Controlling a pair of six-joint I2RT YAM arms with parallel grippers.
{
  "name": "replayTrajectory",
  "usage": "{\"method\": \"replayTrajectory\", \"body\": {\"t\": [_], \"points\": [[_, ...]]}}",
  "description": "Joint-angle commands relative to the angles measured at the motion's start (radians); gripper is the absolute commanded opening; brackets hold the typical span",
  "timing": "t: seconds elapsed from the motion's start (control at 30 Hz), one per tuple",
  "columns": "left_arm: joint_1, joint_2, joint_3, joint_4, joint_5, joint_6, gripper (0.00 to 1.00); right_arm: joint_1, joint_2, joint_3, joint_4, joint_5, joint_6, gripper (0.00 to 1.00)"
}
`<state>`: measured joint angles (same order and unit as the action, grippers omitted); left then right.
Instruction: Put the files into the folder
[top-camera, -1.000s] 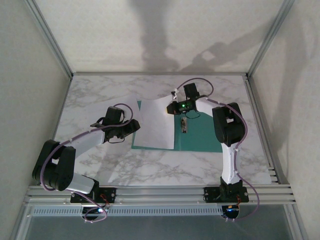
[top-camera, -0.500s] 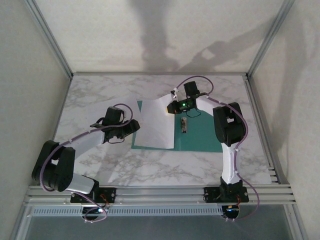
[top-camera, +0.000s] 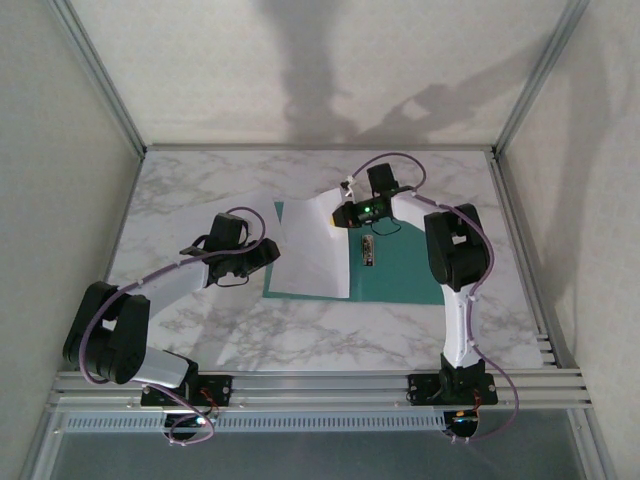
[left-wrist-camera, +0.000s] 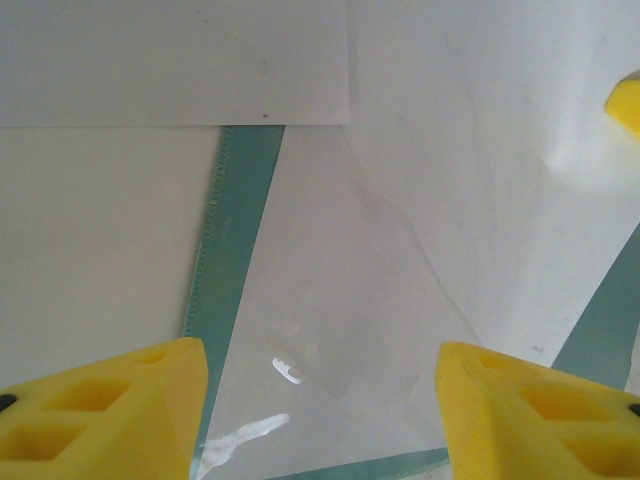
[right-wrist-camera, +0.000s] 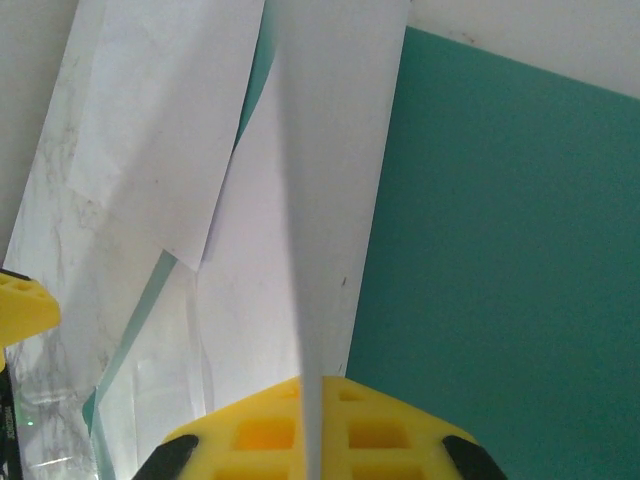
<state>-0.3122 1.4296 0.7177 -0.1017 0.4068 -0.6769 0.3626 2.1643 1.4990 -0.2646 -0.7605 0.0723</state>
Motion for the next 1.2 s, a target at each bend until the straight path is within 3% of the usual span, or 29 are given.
{"method": "replayTrajectory", "body": {"t": [0.0, 1.17], "points": [[0.007, -0.017, -0.014, -0.004, 0.006, 0.009, 0.62, 0.014, 0.029, 0.026, 0.022, -0.029, 0.018, 0.01], [0.016, -0.001, 0.01, -0.004, -0.003, 0.017, 0.62, 0.033, 0.04, -0.009, 0.093, -0.031, 0.081, 0.02]]}}
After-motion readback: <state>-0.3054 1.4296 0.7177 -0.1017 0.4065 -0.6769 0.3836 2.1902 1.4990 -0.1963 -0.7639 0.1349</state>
